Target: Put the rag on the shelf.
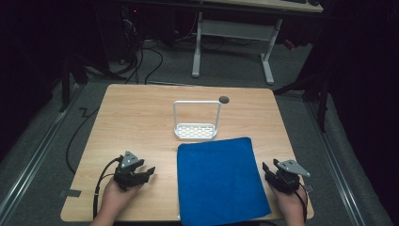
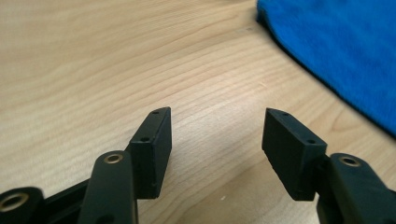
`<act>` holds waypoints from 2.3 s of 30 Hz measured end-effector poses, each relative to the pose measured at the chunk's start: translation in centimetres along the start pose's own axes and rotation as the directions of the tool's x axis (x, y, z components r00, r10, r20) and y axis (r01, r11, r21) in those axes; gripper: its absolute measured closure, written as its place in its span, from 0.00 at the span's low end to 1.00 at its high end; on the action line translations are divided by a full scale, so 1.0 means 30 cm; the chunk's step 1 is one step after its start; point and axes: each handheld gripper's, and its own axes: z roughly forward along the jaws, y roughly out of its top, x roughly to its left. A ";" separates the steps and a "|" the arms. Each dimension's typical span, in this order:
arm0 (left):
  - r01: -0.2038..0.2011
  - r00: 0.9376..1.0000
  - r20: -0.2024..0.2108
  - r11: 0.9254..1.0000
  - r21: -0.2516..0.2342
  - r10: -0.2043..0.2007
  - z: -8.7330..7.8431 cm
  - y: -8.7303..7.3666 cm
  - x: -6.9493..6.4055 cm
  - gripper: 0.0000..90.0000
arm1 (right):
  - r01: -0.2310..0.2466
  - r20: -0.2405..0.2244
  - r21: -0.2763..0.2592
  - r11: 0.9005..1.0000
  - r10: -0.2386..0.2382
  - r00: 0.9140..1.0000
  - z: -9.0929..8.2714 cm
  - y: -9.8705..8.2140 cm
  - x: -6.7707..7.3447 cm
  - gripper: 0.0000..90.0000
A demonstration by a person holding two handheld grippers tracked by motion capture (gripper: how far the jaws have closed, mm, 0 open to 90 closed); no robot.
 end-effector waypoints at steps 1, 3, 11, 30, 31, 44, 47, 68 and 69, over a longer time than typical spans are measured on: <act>0.001 1.000 0.004 1.000 -0.005 -0.001 0.000 0.000 0.000 0.48 | -0.016 -0.007 0.000 1.000 0.016 1.000 0.005 0.005 0.000 0.57; -0.026 1.000 -0.010 1.000 -0.006 0.026 -0.002 0.003 -0.007 0.48 | 0.006 -0.020 -0.007 1.000 -0.006 1.000 0.013 0.015 0.010 0.56; -0.046 0.999 0.020 0.999 -0.027 0.046 0.010 0.022 -0.056 0.48 | 0.010 -0.051 0.000 1.000 -0.010 0.999 0.019 0.021 0.012 0.65; -0.293 0.939 0.208 0.954 0.066 0.275 0.176 0.069 -0.394 0.89 | 0.116 -0.199 0.082 0.990 -0.098 0.975 0.105 0.062 0.117 0.99; -0.295 0.939 0.205 0.953 0.069 0.275 0.174 0.068 -0.390 0.89 | 0.122 -0.204 0.109 0.987 -0.098 0.974 0.117 0.060 0.123 1.00; -0.289 0.946 0.174 0.954 0.078 0.273 0.103 0.035 -0.279 0.89 | 0.193 -0.293 0.121 0.974 -0.151 0.944 0.102 0.039 0.216 1.00; -0.269 0.952 0.174 0.958 0.096 0.250 0.064 0.017 -0.237 0.89 | 0.201 -0.324 0.122 0.972 -0.153 0.934 0.096 0.040 0.250 1.00; -0.092 0.991 0.098 0.996 0.005 0.091 -0.051 -0.035 -0.091 0.68 | 0.266 -0.407 0.024 0.964 -0.233 0.883 0.060 0.058 0.378 0.86; -0.058 0.995 0.077 0.998 -0.018 0.059 -0.043 -0.022 -0.070 0.65 | 0.261 -0.401 0.025 0.965 -0.230 0.887 0.061 0.057 0.371 0.86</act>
